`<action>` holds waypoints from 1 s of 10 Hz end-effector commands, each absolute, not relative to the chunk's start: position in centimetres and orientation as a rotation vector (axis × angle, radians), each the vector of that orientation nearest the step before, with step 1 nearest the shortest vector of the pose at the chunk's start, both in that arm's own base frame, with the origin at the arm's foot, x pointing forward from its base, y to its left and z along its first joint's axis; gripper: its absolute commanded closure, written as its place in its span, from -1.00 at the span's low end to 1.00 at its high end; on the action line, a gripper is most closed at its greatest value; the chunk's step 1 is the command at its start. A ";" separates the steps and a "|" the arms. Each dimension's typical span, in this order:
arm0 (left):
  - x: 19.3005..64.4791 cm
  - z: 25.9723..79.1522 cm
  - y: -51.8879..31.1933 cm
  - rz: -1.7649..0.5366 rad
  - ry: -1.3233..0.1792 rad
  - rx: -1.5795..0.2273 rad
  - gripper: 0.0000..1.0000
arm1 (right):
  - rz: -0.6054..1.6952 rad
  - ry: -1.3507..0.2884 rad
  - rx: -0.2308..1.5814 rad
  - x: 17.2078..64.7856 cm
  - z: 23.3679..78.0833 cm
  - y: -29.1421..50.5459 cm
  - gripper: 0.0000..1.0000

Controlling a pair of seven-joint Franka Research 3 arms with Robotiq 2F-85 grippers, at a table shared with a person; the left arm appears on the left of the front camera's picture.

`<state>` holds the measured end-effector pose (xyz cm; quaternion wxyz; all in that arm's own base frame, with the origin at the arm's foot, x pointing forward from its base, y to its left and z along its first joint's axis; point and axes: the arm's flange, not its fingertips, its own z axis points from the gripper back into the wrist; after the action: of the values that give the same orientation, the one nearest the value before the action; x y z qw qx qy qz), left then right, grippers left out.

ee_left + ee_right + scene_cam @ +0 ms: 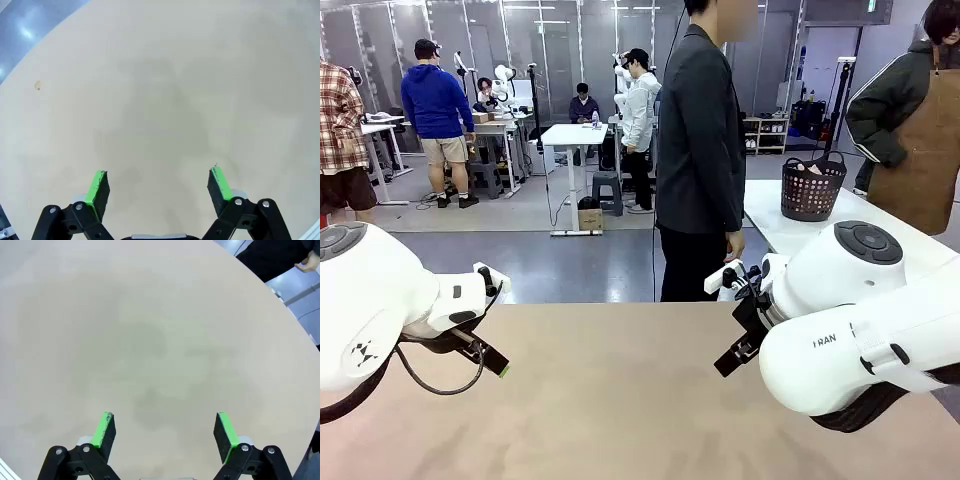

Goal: Fold the towel.
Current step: Grab the top end of the 100 cm Hotel Towel extended by the human.

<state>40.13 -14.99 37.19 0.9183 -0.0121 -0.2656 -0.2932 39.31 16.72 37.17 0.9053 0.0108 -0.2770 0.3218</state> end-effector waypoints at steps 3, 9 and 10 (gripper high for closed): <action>40.1 37.2 -15.0 -0.603 -0.546 -0.025 -1.00 | 0.665 -0.572 0.022 39.3 37.2 16.7 -1.00; 40.1 37.2 -15.0 -0.603 -0.546 -0.025 -1.00 | 0.665 -0.572 0.022 39.3 37.2 16.7 -1.00; 40.1 37.2 -15.0 -0.603 -0.546 -0.025 -1.00 | 0.665 -0.572 0.022 39.3 37.2 16.7 -1.00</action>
<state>40.11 -15.05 37.19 0.9181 -0.0121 -0.2656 -0.2939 39.31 16.73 37.17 0.9049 0.0102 -0.2771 0.3229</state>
